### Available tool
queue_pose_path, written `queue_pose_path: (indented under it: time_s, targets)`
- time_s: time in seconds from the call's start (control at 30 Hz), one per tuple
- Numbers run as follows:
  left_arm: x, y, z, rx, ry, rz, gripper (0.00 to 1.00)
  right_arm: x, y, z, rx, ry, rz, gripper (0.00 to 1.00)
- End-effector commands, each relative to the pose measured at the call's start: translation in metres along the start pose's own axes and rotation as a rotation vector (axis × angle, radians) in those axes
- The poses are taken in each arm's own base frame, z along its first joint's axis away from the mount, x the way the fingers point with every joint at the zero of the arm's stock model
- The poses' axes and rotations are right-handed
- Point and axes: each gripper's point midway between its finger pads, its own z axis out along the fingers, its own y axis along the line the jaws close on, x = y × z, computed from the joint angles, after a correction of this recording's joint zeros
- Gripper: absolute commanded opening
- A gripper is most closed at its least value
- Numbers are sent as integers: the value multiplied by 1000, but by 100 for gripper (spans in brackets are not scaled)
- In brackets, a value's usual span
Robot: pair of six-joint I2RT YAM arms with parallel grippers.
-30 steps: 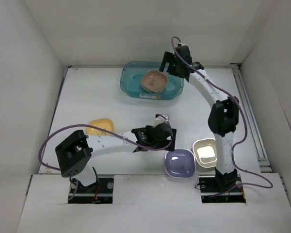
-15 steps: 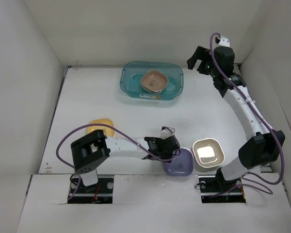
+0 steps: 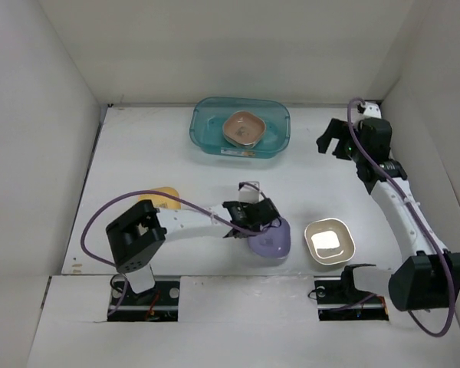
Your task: Place the plates into the plastic bin on the countertop
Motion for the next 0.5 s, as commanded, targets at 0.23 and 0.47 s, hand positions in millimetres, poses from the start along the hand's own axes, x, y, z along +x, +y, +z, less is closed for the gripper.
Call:
queue_pose_path:
  time_s: [0.23, 0.47]
  targets:
    - [-230, 54, -64, -32, -313, -158, 0, 66, -63, -43, 65, 71, -5, 99]
    - [-335, 85, -58, -36, -378, -219, 0, 93, -75, -77, 143, 102, 4, 99]
